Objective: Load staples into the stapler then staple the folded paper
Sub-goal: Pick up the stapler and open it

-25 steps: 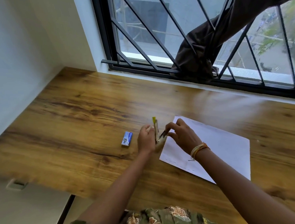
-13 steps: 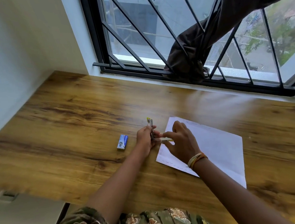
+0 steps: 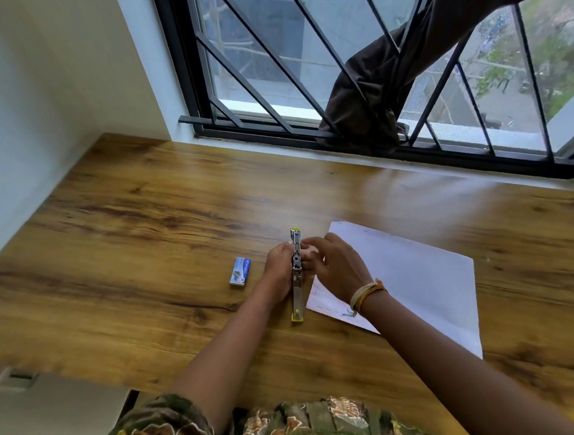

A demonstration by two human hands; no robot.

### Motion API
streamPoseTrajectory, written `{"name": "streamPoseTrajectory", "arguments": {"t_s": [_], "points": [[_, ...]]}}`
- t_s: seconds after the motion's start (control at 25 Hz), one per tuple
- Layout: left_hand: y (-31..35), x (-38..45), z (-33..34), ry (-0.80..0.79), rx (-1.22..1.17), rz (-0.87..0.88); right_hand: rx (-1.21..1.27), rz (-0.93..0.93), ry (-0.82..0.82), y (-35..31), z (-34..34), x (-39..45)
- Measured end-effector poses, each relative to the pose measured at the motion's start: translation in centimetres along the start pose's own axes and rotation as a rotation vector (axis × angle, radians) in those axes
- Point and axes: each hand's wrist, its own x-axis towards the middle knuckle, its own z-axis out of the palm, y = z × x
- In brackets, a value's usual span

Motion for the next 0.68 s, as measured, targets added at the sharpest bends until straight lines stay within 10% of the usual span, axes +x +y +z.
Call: {"name": "streamPoseTrajectory", "arguments": {"t_s": [0.4,0.68], "points": [[-0.5,0.4,-0.5,-0.061,0.054,0.037,-0.333,-0.086,-0.141,0.5,-0.6,2.1],[-0.8,-0.1,-0.3,-0.006,0.16,0.128,-0.119,0.002,-0.154,0.4,-0.2,3.4]]}}
